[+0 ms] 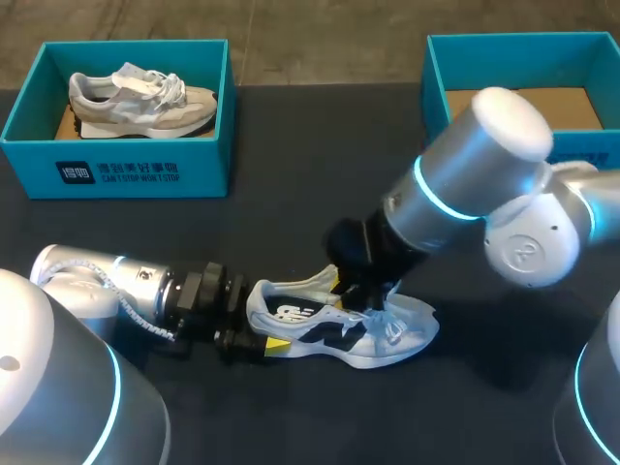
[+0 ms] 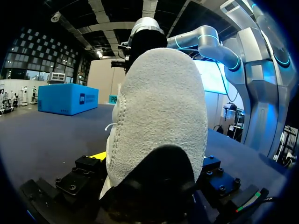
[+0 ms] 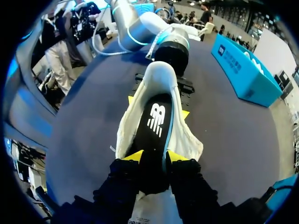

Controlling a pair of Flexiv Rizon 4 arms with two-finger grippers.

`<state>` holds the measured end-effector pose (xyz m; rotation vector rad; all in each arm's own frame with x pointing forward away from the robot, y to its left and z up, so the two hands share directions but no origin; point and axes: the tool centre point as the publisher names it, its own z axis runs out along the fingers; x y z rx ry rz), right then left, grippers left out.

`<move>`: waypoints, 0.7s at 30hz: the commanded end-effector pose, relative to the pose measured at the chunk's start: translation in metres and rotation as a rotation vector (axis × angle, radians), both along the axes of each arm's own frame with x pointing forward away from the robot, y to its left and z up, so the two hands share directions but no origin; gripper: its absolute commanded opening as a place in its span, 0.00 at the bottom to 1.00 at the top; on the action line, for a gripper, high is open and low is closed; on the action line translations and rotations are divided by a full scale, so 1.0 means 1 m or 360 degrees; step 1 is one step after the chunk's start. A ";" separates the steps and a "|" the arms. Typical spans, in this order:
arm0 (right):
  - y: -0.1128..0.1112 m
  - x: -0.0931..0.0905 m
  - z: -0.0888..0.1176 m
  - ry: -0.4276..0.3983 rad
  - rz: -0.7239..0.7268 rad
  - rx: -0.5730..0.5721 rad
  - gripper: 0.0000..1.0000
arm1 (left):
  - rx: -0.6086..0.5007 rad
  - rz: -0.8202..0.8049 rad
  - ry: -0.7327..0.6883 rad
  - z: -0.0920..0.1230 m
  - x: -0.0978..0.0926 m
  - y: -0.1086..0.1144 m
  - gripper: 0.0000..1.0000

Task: Take the shoe out of the shoebox, open the shoe tongue, remove and reinsert the insole, then place the shoe into the shoebox

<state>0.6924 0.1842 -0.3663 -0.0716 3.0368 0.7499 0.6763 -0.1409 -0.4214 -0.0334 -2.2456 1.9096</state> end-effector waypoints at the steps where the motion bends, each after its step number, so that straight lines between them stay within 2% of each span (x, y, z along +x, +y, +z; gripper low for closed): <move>1: 0.021 -0.003 -0.011 -0.0050 -0.0082 -0.0390 0.30 | 0.0001 0.0003 0.0001 -0.001 0.001 0.000 0.00; 9: 0.021 -0.008 -0.023 -0.0092 -0.0201 -0.0602 0.33 | 0.0001 0.0003 0.0001 -0.001 0.001 0.000 0.00; 12: 0.018 -0.005 -0.027 -0.0091 -0.0226 -0.0642 0.38 | 0.0001 0.0003 0.0001 -0.001 0.001 0.000 0.00; 21: 0.013 -0.002 -0.027 -0.0138 -0.0367 -0.0743 0.42 | 0.0001 0.0003 0.0001 -0.001 0.001 0.000 0.00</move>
